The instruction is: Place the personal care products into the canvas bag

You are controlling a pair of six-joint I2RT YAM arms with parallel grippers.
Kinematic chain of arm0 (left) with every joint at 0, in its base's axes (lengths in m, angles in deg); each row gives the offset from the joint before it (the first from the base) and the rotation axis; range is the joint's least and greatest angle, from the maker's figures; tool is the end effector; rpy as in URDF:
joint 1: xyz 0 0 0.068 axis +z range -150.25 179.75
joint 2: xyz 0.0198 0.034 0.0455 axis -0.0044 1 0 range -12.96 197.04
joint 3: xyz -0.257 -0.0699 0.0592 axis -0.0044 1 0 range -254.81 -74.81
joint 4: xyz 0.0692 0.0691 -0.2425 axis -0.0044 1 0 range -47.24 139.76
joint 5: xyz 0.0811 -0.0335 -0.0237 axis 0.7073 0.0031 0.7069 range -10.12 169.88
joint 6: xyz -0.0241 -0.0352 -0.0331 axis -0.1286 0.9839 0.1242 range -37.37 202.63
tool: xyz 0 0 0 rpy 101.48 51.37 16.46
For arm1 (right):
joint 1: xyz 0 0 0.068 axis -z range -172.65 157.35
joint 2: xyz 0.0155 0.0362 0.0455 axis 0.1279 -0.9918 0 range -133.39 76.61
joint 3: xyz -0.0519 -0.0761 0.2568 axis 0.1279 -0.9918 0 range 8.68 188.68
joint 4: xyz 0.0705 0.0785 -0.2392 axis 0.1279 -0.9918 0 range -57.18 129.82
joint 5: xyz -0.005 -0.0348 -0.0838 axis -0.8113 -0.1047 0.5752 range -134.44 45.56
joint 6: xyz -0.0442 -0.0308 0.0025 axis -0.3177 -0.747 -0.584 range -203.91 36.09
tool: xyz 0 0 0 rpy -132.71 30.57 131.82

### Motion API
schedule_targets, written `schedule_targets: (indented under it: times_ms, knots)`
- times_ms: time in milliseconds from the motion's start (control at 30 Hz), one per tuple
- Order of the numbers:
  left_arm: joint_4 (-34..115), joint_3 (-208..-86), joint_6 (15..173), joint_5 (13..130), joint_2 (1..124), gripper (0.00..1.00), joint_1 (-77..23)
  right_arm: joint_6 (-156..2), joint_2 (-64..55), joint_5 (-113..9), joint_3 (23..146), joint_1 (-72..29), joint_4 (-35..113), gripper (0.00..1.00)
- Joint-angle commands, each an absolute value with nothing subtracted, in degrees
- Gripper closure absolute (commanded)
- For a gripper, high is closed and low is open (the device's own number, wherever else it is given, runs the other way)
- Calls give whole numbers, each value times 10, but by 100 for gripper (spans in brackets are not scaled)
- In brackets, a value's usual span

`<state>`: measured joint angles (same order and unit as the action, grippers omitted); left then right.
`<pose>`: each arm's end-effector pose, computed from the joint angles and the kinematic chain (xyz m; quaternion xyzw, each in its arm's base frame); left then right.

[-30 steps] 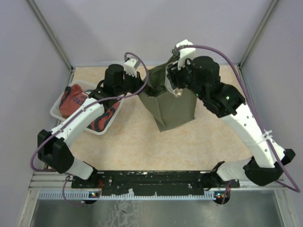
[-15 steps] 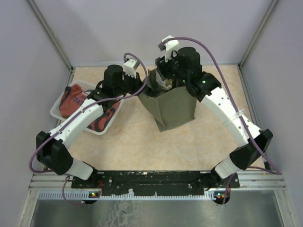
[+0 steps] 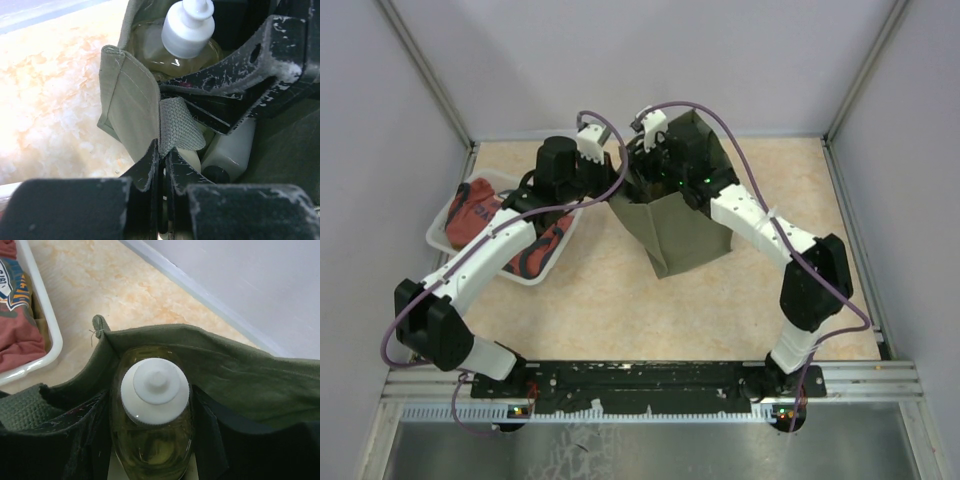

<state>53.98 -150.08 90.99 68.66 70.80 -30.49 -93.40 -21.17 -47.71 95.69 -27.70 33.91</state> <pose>0.2946 -0.1797 0.3623 0.2097 0.7883 -0.2648 0.5143 0.3364 0.2386 0.3568 -0.3197 0.7356 0.1543 0.5770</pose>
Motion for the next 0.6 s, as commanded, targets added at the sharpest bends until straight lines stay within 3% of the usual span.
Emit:
schedule_targets:
  times_ms: [0,100,267,467,567]
  knots:
    - [521,-1523,912,679,680,100,-305,-940,-204,-484,981,-273,542,100]
    - [521,-1525,912,682,684,100,-306,-942,-205,-472,955,-273,536,100]
    - [520,-1528,912,684,686,99,-306,-942,-208,-453,919,-271,515,78]
    - [523,-1533,912,687,692,99,-305,-936,-214,-446,882,-270,519,70]
    - [525,-1536,911,688,695,98,-305,-936,-208,-442,883,-270,505,50]
